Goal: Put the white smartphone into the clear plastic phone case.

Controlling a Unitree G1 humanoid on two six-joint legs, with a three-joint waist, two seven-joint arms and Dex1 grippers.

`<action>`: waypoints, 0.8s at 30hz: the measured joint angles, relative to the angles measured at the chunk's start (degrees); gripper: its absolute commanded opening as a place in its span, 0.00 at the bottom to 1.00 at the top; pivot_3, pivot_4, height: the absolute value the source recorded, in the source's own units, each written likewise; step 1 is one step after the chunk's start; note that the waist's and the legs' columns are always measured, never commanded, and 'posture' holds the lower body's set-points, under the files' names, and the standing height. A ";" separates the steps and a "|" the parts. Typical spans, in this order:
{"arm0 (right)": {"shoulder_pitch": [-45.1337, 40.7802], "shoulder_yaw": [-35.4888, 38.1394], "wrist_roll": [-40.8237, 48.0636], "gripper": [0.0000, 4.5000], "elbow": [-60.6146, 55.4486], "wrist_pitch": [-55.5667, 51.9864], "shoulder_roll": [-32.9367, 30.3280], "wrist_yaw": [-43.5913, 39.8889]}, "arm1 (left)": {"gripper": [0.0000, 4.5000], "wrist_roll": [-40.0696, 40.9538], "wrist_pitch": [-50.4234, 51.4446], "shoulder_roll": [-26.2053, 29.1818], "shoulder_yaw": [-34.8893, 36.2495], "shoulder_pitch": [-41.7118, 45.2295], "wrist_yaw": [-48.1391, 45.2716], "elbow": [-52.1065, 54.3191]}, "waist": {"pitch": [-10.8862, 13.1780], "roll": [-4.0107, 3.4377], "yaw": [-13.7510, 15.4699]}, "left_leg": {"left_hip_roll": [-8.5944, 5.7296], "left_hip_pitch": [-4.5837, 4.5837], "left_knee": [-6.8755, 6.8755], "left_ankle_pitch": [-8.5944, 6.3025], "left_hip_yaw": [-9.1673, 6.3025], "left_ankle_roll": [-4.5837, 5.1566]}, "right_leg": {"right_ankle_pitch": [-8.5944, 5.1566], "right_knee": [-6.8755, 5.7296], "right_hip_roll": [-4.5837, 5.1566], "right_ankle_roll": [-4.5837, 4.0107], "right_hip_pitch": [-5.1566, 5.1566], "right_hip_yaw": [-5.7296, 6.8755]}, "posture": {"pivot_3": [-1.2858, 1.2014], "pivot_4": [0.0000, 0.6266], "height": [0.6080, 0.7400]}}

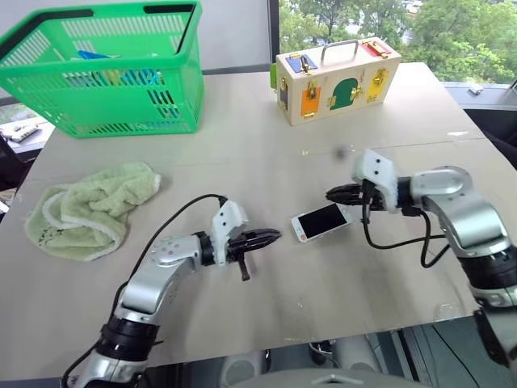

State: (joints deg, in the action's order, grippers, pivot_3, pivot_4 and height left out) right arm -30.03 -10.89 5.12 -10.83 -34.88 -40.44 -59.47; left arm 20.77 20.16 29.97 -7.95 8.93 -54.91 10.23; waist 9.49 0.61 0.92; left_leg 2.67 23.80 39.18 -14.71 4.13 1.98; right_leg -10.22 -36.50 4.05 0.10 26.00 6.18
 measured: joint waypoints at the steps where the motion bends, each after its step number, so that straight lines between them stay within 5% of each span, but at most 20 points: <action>1: 0.94 0.00 -0.94 0.00 0.10 0.08 -0.77 1.04 | 0.02 -0.53 0.21 -0.22 -0.59 0.18 0.28 -0.37 | 0.00 0.00 -0.07 | 0.00 0.00 0.00 0.00 0.01 0.00 | 0.00 0.00 0.00 0.00 0.00 -0.01 | 0.52 0.24 1.00; 24: 4.70 -5.69 -5.65 0.00 1.80 1.58 2.57 2.68 | 0.02 -7.47 -0.33 -1.31 -3.29 7.99 1.77 -8.65 | 0.03 0.10 -0.25 | 0.06 -0.16 0.01 0.01 -0.11 0.00 | 0.00 -0.19 -0.11 0.00 -0.04 0.02 | 0.52 0.24 1.00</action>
State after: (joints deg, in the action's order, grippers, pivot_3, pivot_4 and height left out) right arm -25.33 -16.58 -0.53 -9.03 -33.30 -37.87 -56.79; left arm 13.29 19.83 28.66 -11.24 16.92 -53.14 1.58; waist 9.53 0.72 0.66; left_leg 2.73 23.64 39.19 -14.70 4.02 1.98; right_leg -10.21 -36.70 3.94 0.09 25.96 6.20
